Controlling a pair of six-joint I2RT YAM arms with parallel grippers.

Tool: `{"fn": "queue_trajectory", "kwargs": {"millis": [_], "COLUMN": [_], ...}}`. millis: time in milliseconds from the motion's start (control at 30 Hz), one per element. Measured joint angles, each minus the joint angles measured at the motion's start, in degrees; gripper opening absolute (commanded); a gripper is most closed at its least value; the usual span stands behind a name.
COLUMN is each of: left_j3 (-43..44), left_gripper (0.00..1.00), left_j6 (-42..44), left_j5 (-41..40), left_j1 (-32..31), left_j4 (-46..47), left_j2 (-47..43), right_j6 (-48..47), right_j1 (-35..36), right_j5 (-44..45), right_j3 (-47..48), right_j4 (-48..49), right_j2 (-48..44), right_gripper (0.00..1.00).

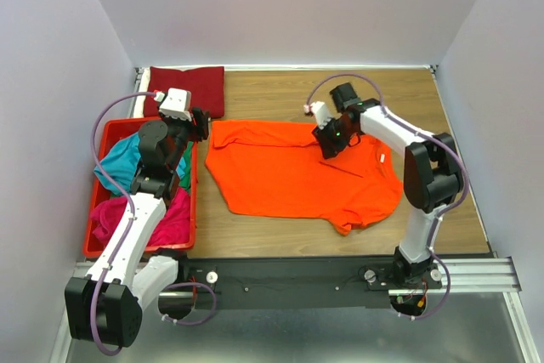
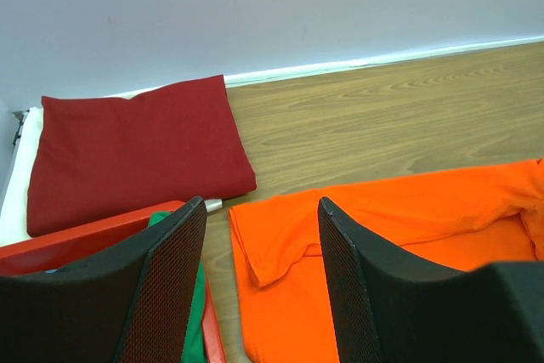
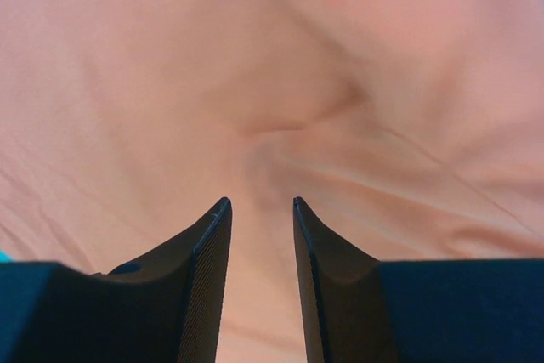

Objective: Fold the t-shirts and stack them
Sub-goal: Fold the tshirt

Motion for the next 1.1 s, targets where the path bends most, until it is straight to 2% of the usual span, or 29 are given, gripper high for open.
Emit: {"fn": "queue_trajectory", "kwargs": {"millis": [67, 233, 333, 533, 800, 900, 1033, 1100], "left_j3": [0.0, 0.0, 0.0, 0.0, 0.0, 0.0, 0.0, 0.0], "left_gripper": [0.63, 0.63, 0.63, 0.63, 0.63, 0.63, 0.63, 0.63], "left_j6": [0.0, 0.0, 0.0, 0.0, 0.0, 0.0, 0.0, 0.0], "left_j5": [0.0, 0.1, 0.4, 0.7, 0.9, 0.9, 0.9, 0.9], "left_j1": [0.0, 0.0, 0.0, 0.0, 0.0, 0.0, 0.0, 0.0], "left_j4": [0.0, 0.0, 0.0, 0.0, 0.0, -0.1, -0.1, -0.1], "left_j2": [0.0, 0.2, 0.7, 1.3, 2.2, 2.4, 2.7, 3.0], "right_j6": [1.6, 8.7, 13.6, 23.1, 28.0, 28.9, 30.0, 30.2], "right_j1": [-2.7, -18.3, -23.8, -27.7, -28.2, -28.5, -29.8, -30.6], "right_j5": [-0.7, -0.4, 1.9, 3.8, 3.7, 3.0, 2.3, 2.3], "right_j3": [1.2, 2.3, 1.7, 0.9, 1.0, 1.6, 2.9, 3.3], "right_j4": [0.2, 5.8, 9.9, 15.7, 17.1, 17.1, 17.7, 18.0], "right_j2": [0.0, -1.6, -1.6, 0.6, 6.0, 8.0, 10.1, 10.2], "right_gripper": [0.44, 0.46, 0.46, 0.45, 0.42, 0.20, 0.03, 0.01]}}
